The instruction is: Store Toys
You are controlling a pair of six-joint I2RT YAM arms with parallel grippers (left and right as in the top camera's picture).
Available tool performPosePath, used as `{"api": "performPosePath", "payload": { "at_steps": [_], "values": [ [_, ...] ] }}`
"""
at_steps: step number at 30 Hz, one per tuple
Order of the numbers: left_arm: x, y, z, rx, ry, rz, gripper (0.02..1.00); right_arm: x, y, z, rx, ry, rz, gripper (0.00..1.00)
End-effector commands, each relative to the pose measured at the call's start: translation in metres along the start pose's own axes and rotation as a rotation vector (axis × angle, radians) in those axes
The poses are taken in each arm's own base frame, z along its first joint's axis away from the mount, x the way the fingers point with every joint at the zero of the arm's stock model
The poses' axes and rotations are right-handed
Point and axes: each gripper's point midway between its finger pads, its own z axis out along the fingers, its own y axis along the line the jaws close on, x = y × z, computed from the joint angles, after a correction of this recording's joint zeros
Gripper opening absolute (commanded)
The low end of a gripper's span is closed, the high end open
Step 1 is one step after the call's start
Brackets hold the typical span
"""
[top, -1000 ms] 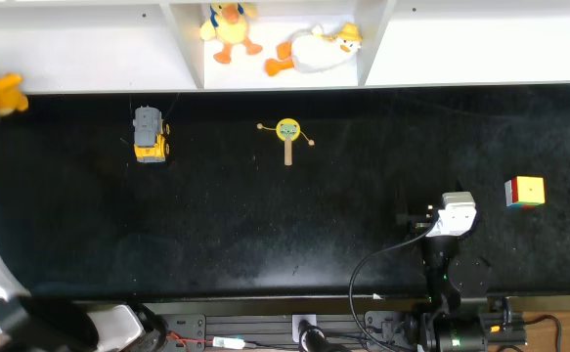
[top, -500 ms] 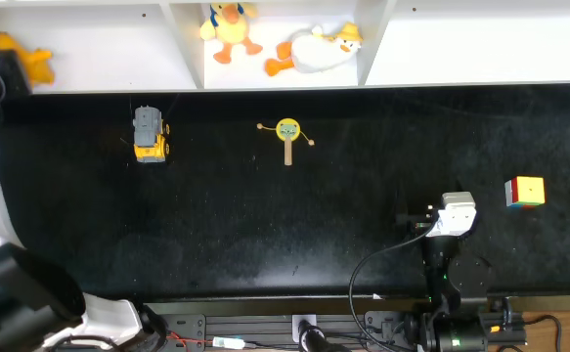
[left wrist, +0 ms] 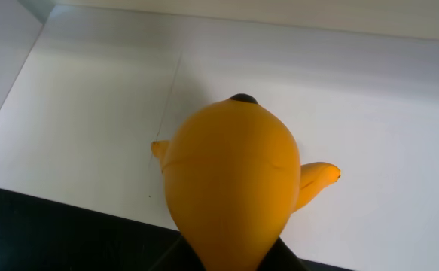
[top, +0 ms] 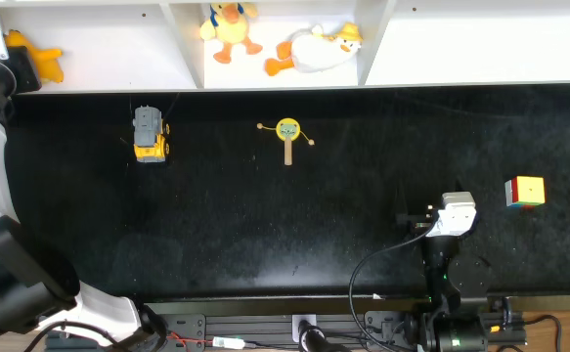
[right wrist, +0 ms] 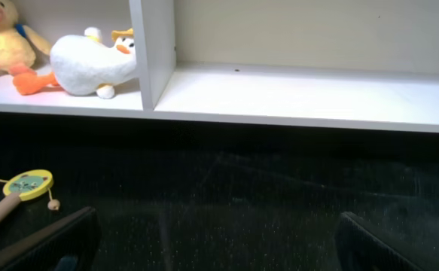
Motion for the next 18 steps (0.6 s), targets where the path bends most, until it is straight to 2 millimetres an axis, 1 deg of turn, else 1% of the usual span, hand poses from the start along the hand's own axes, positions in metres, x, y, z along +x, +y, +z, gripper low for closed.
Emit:
{"api": "performPosePath", "payload": {
  "at_steps": [1, 5, 14, 18],
  "values": [
    [-0.005, 0.002, 0.006, -0.01, -0.011, -0.018, 0.04, -0.004, 0.001, -0.001, -0.002, -0.015, 0.003, 0.996],
    [-0.005, 0.002, 0.008, -0.01, -0.011, -0.018, 0.042, -0.004, 0.001, -0.001, -0.002, -0.015, 0.003, 0.996],
    [0.007, -0.002, 0.023, 0.014, 0.023, -0.026, 0.04, -0.004, 0.001, -0.001, -0.002, -0.015, 0.003, 0.996],
    [0.008, -0.002, 0.026, 0.015, 0.026, -0.027, 0.042, -0.004, 0.001, -0.001, -0.002, -0.015, 0.003, 0.998]
  ]
}}
